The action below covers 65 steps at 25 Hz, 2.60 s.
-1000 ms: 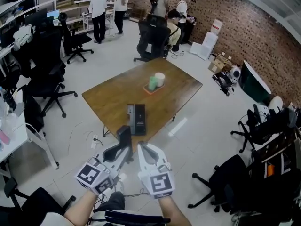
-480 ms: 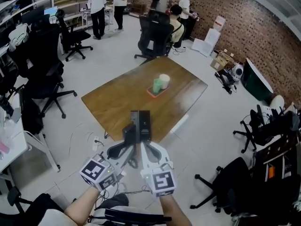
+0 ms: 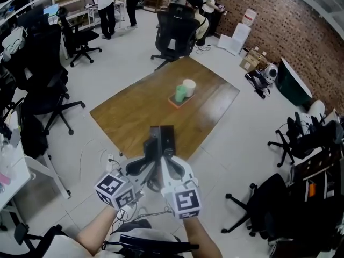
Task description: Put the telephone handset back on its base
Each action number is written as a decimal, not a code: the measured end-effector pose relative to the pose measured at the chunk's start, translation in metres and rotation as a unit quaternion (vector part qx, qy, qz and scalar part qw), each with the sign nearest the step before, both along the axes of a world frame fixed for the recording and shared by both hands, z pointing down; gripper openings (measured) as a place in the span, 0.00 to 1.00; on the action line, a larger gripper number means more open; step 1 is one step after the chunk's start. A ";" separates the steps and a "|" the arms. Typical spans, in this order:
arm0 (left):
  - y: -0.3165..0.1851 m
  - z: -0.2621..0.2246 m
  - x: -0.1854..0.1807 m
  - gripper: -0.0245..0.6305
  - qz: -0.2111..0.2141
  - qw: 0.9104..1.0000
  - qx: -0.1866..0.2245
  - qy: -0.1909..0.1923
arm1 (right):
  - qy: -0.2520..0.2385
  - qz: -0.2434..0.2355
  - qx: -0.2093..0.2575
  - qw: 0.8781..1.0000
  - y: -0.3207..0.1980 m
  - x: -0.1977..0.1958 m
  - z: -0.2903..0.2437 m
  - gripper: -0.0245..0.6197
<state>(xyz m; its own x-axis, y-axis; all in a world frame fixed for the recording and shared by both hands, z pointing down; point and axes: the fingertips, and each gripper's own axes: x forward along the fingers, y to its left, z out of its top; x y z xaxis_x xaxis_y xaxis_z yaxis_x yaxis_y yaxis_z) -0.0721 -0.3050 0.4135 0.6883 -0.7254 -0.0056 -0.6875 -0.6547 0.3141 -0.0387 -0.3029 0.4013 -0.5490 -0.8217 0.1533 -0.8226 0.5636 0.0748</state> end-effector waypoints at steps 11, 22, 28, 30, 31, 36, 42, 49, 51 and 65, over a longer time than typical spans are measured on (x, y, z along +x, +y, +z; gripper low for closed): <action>-0.037 0.037 0.002 0.15 0.033 0.998 -0.051 0.022 | 0.006 0.022 -0.018 1.000 -0.021 0.004 0.018 0.04; -0.088 0.091 0.000 0.15 0.077 0.983 -0.146 0.079 | 0.000 0.036 -0.044 0.998 -0.035 0.008 0.038 0.04; -0.107 0.116 0.002 0.15 0.100 0.973 -0.182 0.098 | 0.003 0.040 -0.058 0.997 -0.046 0.006 0.050 0.04; -0.113 0.126 0.003 0.15 0.103 0.971 -0.194 0.098 | 0.004 0.041 -0.062 0.997 -0.050 0.005 0.053 0.04; -0.116 0.130 0.004 0.15 0.105 0.969 -0.200 0.099 | 0.005 0.042 -0.065 0.997 -0.051 0.005 0.055 0.04; -0.134 0.151 0.004 0.15 0.116 0.956 -0.237 0.128 | 0.011 0.047 -0.073 0.996 -0.056 0.007 0.060 0.04; -0.148 0.174 0.005 0.15 0.131 0.944 -0.268 0.142 | 0.017 0.048 -0.078 0.996 -0.058 0.012 0.068 0.04; -0.154 0.175 0.009 0.15 0.143 0.934 -0.280 0.166 | 0.012 0.055 -0.082 0.995 -0.059 0.014 0.068 0.04; -0.155 0.179 0.010 0.15 0.149 0.929 -0.289 0.178 | 0.013 0.055 -0.083 0.995 -0.059 0.014 0.069 0.04; -0.168 0.195 0.008 0.15 0.173 0.903 -0.324 0.224 | 0.018 0.060 -0.097 0.993 -0.058 0.017 0.078 0.04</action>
